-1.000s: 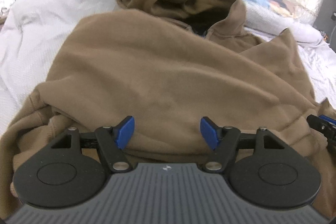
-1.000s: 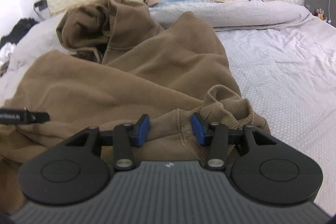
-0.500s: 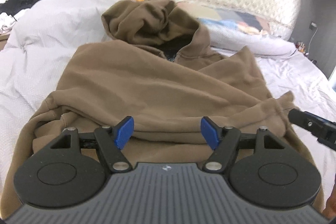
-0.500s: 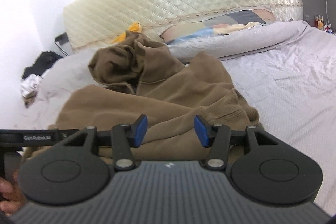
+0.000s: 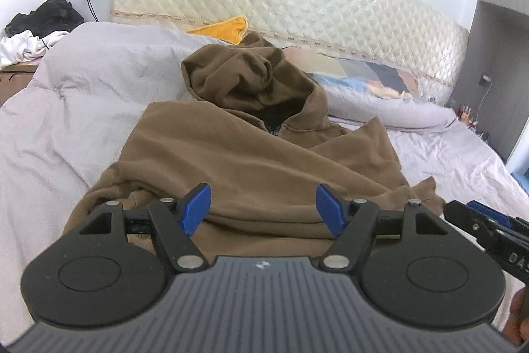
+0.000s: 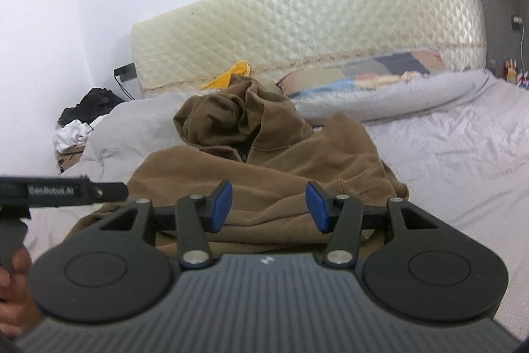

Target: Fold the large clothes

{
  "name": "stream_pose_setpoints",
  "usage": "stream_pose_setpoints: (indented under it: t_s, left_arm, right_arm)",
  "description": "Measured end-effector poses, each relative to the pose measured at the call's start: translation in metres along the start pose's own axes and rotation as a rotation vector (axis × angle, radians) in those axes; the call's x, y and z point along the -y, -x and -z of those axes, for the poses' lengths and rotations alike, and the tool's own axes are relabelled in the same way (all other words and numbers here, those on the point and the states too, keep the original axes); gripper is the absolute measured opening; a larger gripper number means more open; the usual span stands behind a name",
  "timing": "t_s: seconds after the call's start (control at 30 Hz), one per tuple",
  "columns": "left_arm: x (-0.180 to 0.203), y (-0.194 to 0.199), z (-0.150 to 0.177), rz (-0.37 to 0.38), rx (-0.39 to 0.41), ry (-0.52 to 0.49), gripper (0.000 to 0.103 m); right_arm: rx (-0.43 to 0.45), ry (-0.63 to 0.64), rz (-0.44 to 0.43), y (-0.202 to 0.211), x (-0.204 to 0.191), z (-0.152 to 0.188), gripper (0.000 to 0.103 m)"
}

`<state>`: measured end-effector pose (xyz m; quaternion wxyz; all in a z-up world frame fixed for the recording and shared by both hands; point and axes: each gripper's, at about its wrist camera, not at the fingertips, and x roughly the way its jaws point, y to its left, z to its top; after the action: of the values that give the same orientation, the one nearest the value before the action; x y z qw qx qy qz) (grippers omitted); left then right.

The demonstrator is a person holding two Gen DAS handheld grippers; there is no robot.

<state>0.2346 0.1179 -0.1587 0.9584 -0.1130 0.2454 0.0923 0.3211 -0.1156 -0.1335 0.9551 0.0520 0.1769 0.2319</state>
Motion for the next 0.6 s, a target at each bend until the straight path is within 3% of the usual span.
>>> stream_pose_setpoints:
  t_s: [0.17, 0.3, 0.47, 0.53, 0.6]
  left_arm:
    - [-0.013, -0.026, -0.020, 0.001, -0.018, 0.019, 0.075]
    - [-0.023, -0.054, -0.041, 0.011, -0.030, 0.068, 0.075]
    - [-0.038, -0.096, -0.071, 0.011, -0.066, 0.089, 0.075]
    - [-0.051, -0.116, -0.088, 0.011, -0.097, 0.133, 0.075]
    - [-0.063, -0.137, -0.103, 0.013, -0.117, 0.171, 0.075]
  right_arm:
    - [-0.029, -0.021, -0.014, -0.021, -0.001, -0.010, 0.052]
    - [0.000, 0.010, -0.052, -0.039, -0.007, -0.022, 0.053]
    - [-0.038, -0.017, -0.060, -0.084, -0.002, -0.049, 0.054]
    - [-0.046, -0.013, -0.082, -0.104, -0.001, -0.060, 0.060]
    - [-0.045, 0.007, -0.101, -0.122, -0.001, -0.072, 0.072]
